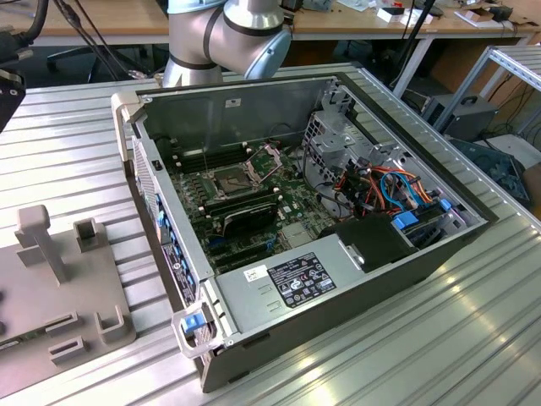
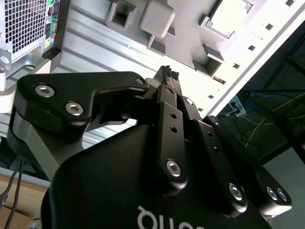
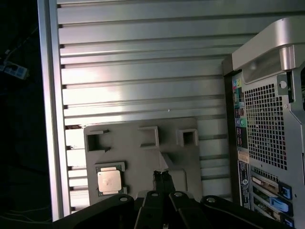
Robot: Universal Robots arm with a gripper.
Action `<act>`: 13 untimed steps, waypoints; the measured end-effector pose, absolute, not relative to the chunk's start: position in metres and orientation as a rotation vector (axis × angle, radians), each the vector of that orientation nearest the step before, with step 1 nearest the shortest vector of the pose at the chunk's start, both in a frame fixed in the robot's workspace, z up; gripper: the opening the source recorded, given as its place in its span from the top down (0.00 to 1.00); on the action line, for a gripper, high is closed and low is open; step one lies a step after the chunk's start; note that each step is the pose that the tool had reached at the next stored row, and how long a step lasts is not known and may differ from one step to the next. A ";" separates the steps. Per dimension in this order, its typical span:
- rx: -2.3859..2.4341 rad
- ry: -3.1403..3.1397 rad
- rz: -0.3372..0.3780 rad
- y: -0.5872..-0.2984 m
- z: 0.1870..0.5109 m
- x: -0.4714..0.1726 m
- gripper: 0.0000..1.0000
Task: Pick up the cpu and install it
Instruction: 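Reach for the cpu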
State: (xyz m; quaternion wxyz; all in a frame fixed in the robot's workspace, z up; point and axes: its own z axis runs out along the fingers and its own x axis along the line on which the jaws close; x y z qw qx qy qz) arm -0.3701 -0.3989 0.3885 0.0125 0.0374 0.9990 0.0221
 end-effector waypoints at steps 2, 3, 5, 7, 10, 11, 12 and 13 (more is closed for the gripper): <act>0.116 3.114 0.069 -0.399 0.388 -0.370 0.89; 0.116 3.114 0.069 -0.399 0.388 -0.370 0.89; 0.117 3.114 0.069 -0.399 0.388 -0.370 0.89; 0.117 3.114 0.069 -0.399 0.388 -0.370 0.89; 0.117 3.114 0.069 -0.399 0.388 -0.370 0.89; 0.117 3.114 0.069 -0.399 0.388 -0.370 0.89; 0.117 3.114 0.069 -0.399 0.388 -0.370 0.89; 0.117 3.114 0.069 -0.399 0.388 -0.370 0.89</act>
